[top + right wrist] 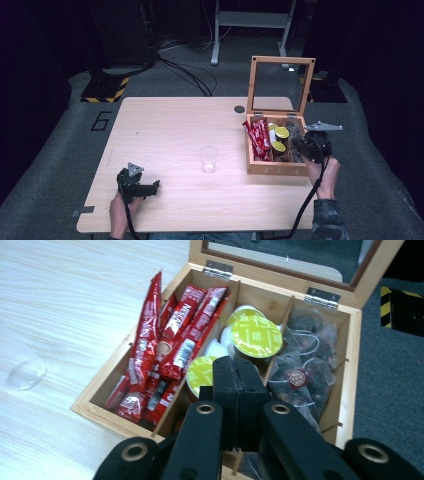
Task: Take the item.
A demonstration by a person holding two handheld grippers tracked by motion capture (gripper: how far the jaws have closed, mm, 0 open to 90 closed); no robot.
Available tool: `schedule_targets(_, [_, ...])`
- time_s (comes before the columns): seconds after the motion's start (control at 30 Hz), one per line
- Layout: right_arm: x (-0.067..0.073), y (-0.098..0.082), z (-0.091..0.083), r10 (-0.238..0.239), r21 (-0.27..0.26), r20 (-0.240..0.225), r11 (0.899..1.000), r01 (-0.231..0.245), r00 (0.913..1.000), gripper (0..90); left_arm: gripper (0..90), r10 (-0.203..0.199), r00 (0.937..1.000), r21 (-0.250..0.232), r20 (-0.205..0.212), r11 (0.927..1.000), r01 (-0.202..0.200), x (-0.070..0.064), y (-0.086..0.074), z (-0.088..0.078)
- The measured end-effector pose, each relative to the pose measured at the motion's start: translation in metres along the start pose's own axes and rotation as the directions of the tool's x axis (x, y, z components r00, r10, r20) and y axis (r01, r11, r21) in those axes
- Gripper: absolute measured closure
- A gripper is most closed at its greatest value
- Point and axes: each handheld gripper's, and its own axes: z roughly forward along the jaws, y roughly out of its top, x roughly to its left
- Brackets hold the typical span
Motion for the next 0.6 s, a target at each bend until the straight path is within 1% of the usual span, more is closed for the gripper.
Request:
schedule_targets(0.03, [0.003, 0.001, 0.0, -0.012, -0.001, -0.006, 1.0, 0.012, 0.9999, 89.8, 0.3, -0.014, 0.9999, -0.002, -0.008, 0.9999, 0.014, 0.001, 0.0, 0.0])
schedule_targets(0.13, [0.005, 0.002, 0.001, -0.02, -0.005, -0.008, 1.0, 0.02, 0.9998, 89.8, 0.3, -0.025, 0.9996, 0.005, -0.013, 0.9997, 0.025, 0.002, -0.001, -0.001])
schedule_targets(0.17, [0.007, 0.003, 0.001, -0.019, -0.007, -0.012, 1.0, 0.019, 0.9997, 89.8, 0.3, -0.023, 0.9995, -0.004, -0.023, 0.9997, 0.023, 0.002, -0.001, 0.0])
schedule_targets(0.23, [0.008, 0.004, 0.001, -0.02, -0.011, -0.017, 1.0, 0.02, 0.9996, 89.8, 0.3, -0.028, 0.9994, 0.0, -0.019, 0.9996, 0.028, 0.002, -0.001, -0.001])
schedule_targets(0.27, [0.01, 0.005, 0.001, -0.024, -0.013, -0.022, 1.0, 0.023, 0.9995, 89.8, 0.3, -0.022, 0.9995, -0.003, -0.022, 0.9998, 0.022, 0.002, -0.001, 0.0])
schedule_targets(0.33, [0.012, 0.006, 0.001, -0.031, -0.019, -0.029, 0.999, 0.03, 0.9991, 89.8, 0.3, -0.022, 0.9995, -0.004, -0.023, 0.9997, 0.022, 0.002, -0.001, 0.0])
schedule_targets(0.37, [0.016, 0.007, 0.001, -0.031, -0.021, -0.037, 0.999, 0.031, 0.9988, 89.8, 0.3, -0.023, 0.9995, -0.003, -0.022, 0.9997, 0.022, 0.002, -0.001, 0.0])
schedule_targets(0.4, [0.016, 0.007, 0.001, -0.031, -0.021, -0.037, 0.999, 0.031, 0.9988, 89.8, 0.3, -0.024, 0.9994, -0.004, -0.023, 0.9997, 0.024, 0.002, -0.001, 0.0])
schedule_targets(0.47, [0.022, 0.01, 0.0, -0.046, -0.034, -0.051, 0.998, 0.044, 0.9976, 89.7, 0.3, -0.025, 0.9994, -0.004, -0.022, 0.9997, 0.025, 0.002, -0.001, 0.0])
schedule_targets(0.5, [0.022, 0.01, 0.0, -0.046, -0.034, -0.051, 0.998, 0.044, 0.9976, 89.7, 0.3, -0.025, 0.9994, -0.004, -0.022, 0.9997, 0.025, 0.002, -0.001, 0.0])
schedule_targets(0.53, [0.026, 0.012, 0.0, -0.053, -0.04, -0.061, 0.998, 0.05, 0.9968, 89.8, 0.3, -0.023, 0.9995, -0.003, -0.022, 0.9997, 0.023, 0.002, -0.001, 0.0])
schedule_targets(0.6, [0.028, 0.014, 0.0, -0.061, -0.043, -0.065, 0.997, 0.058, 0.996, 89.7, 0.3, -0.023, 0.9995, -0.004, -0.022, 0.9997, 0.023, 0.002, -0.001, 0.0])
